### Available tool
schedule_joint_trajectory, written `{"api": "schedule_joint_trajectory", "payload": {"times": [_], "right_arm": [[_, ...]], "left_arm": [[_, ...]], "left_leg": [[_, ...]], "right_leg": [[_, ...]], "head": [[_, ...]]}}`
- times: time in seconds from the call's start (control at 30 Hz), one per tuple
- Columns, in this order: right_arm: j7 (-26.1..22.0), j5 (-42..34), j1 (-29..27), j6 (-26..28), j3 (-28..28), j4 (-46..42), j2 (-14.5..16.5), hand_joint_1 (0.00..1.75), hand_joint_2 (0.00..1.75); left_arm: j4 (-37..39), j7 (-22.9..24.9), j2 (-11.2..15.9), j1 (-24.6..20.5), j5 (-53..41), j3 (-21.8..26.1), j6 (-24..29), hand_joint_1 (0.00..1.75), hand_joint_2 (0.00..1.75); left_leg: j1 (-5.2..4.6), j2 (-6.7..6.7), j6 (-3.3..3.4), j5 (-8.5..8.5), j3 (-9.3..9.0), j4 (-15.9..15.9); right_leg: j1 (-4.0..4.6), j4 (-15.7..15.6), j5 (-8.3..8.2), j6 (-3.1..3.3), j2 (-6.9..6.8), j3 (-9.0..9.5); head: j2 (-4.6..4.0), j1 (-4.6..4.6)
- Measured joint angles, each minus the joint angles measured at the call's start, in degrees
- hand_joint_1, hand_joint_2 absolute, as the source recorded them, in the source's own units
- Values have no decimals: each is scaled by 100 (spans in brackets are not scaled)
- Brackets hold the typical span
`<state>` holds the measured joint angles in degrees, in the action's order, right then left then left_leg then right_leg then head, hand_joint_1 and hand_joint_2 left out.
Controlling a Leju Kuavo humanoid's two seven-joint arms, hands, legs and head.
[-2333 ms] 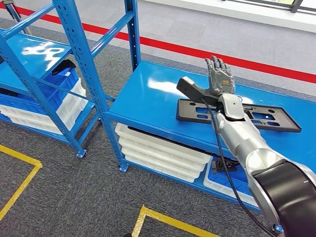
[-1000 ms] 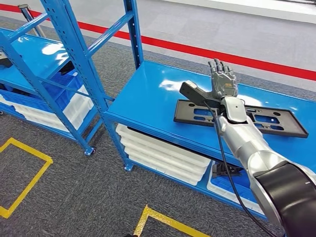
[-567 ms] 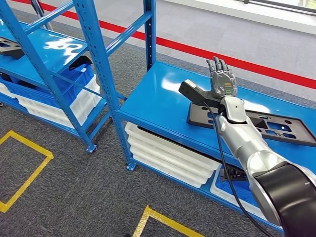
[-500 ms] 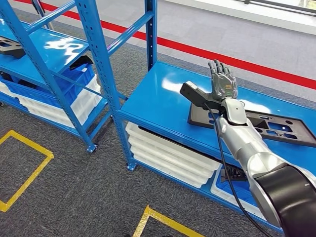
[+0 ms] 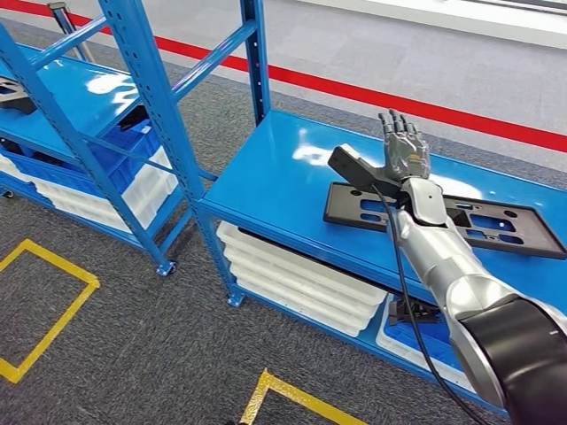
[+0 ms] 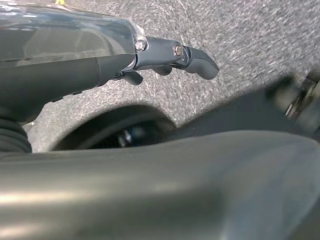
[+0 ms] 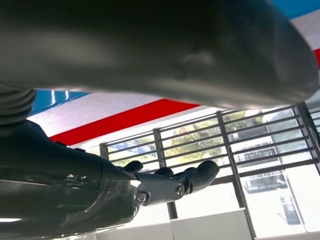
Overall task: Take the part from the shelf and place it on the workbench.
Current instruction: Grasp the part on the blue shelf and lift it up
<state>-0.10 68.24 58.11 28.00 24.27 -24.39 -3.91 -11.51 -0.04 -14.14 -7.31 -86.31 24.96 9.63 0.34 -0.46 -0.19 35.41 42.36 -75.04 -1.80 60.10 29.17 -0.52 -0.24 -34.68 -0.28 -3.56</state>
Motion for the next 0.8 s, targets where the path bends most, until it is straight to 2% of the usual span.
{"api": "schedule_joint_trajectory", "payload": {"times": [0.03, 0.07, 0.13, 0.17, 0.2, 0.27, 0.33, 0.4, 0.47, 0.5, 0.53, 0.57, 0.63, 0.67, 0.7, 0.8], "right_arm": [[-1, -5, -3, -2, -6, -1, 1, 0, 0], [-2, -11, -4, -3, -9, -2, 2, 0, 0], [-4, -17, 7, -5, -16, -5, 8, 0, 0], [-4, -19, 15, -5, -18, -7, 11, 0, 0], [-5, -20, 19, -6, -19, -7, 15, 0, 0], [-5, -24, 20, -7, -24, -7, 17, 0, 0], [-6, -30, 20, -8, -35, -8, 16, 0, 0], [-9, -39, 21, -12, -44, -8, 10, 0, 0], [-11, -48, 4, -16, -49, -1, 0, 0, 0], [-12, -50, -11, -17, -50, 2, -4, 0, 0], [-12, -51, -21, -19, -51, 5, -6, 0, 0], [-12, -51, -24, -20, -52, 6, -9, 0, 0], [-12, -51, -5, -21, -56, 6, -10, 0, 0], [-12, -51, 9, -24, -57, 5, -10, 0, 0], [-13, -51, 15, -26, -58, 4, -9, 0, 0], [-14, -54, 13, -31, -58, 5, -8, 0, 0]], "left_arm": [[0, 3, 1, 2, 0, 0, -2, 0, 175], [-1, 5, 1, 2, 0, 0, -2, 0, 175], [-1, 7, 1, -5, 0, 0, -1, 0, 175], [0, 7, 1, -8, 0, 0, -1, 0, 175], [0, 7, 0, -10, 0, 0, 0, 0, 175], [0, 8, 0, -11, 0, 0, 0, 0, 175], [0, 9, -1, -13, 0, -2, 0, 0, 175], [0, 8, -3, -19, 0, -4, -2, 0, 175], [0, 7, -3, -19, 0, -4, -9, 0, 175], [0, 7, -3, -15, 0, -4, -13, 0, 175], [-1, 6, -3, -13, 0, -5, -16, 0, 175], [-1, 5, -4, -13, 0, -6, -19, 0, 175], [-1, 4, -5, -18, 0, -10, -20, 0, 175], [-1, 4, -5, -21, 0, -11, -21, 0, 175], [0, 4, -5, -23, 0, -13, -25, 0, 175], [0, 4, -5, -21, 0, -15, -36, 0, 175]], "left_leg": [[7, 0, 3, -86, -9, 41], [10, 0, 18, -264, -115, 289], [1, -5, 66, -641, -444, 1022], [-11, -8, 93, -736, -566, 1292], [-24, -11, 117, -752, -628, 1433], [-46, -12, 158, -716, -649, 1491], [-35, 3, 209, -734, -683, 1555], [-25, 28, 257, -754, -716, 1604], [-45, 47, 275, -751, -722, 1604], [-56, 57, 280, -748, -725, 1602], [-64, 68, 284, -745, -728, 1600], [-69, 81, 286, -741, -734, 1596], [-81, 103, 271, -719, -740, 1575], [-94, 111, 257, -706, -732, 1555], [-107, 120, 240, -698, -721, 1541], [-119, 159, 206, -682, -708, 1522]], "right_leg": [[0, 0, 3, -2, 3, 5], [0, 0, 8, -7, 9, 14], [4, -4, 22, -23, 21, 29], [8, -5, 27, -38, 28, 28], [11, -6, 30, -57, 33, 18], [8, -25, 22, -121, 41, 9], [-2, 17, 88, -177, 39, 4], [4, 431, 362, -187, 38, -159], [20, 1148, 683, -182, 39, -488], [26, 1397, 741, -182, 39, -611], [31, 1454, 690, -180, 37, -644], [36, 1288, 538, -174, 32, -574], [50, 577, 144, -153, -41, -254], [62, 255, 28, -137, -86, -117], [73, 65, -20, -117, -122, -42], [79, -21, -19, -61, -89, -26]], "head": [[0, 0], [0, 0], [0, 1], [0, 1], [0, 2], [0, 3], [0, 5], [0, 8], [0, 9], [0, 9], [0, 9], [0, 9], [0, 9], [0, 9], [0, 7], [0, 5]]}}
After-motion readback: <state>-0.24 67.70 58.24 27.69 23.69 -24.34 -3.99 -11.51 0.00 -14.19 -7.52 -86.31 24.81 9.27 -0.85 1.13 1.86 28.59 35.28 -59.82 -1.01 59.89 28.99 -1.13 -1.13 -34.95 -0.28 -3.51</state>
